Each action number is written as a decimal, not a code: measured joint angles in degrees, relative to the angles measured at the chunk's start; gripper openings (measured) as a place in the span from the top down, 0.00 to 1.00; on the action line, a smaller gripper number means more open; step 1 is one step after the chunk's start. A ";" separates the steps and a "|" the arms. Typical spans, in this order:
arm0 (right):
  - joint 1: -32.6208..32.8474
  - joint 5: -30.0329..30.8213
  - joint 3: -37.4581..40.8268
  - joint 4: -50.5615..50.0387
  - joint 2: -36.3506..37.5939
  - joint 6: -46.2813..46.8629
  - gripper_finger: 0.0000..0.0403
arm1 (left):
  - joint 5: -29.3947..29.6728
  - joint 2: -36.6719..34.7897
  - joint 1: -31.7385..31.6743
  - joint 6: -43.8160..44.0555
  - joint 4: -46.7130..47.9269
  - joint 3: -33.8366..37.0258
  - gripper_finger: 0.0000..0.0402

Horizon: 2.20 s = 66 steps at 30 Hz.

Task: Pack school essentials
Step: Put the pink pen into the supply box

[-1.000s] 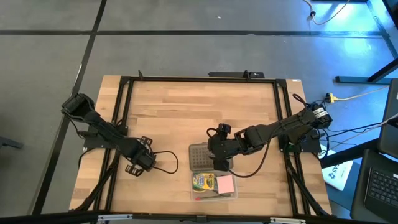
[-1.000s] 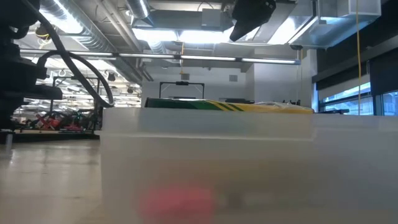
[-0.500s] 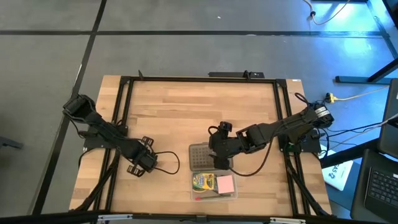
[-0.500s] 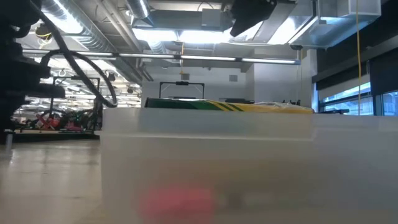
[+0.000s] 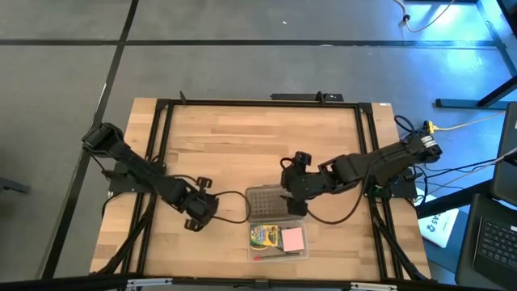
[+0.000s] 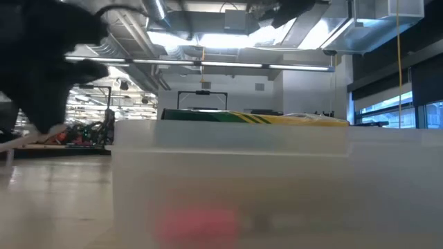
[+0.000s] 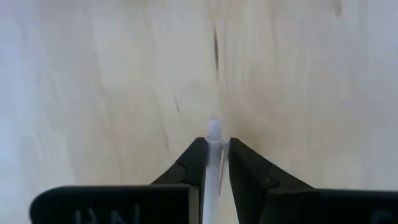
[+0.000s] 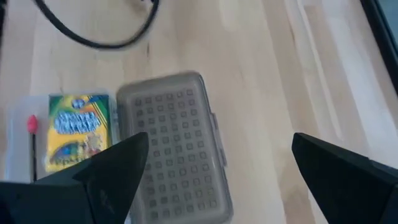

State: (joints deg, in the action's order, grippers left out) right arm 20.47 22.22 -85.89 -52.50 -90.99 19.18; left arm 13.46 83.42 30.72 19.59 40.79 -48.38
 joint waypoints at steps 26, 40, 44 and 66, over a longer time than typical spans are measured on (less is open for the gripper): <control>0.00 0.14 0.00 -10.54 0.91 2.13 0.02 | 5.25 0.05 -1.16 -2.08 -37.50 -12.24 0.90; 4.60 -15.92 12.35 -6.55 0.91 12.33 0.02 | 5.33 2.46 -0.32 -3.96 -38.92 -12.29 0.90; 6.39 -22.39 17.27 4.19 0.87 13.04 0.02 | 5.33 2.32 -0.32 -5.50 -38.92 -12.29 0.90; 11.18 -35.39 39.39 41.20 0.87 31.50 0.02 | 5.37 2.29 -0.48 -7.77 -38.75 -12.29 0.90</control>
State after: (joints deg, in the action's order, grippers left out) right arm 31.65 -13.17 -46.49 -11.30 -90.13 50.68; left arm 18.83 85.71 30.24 11.81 2.04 -60.66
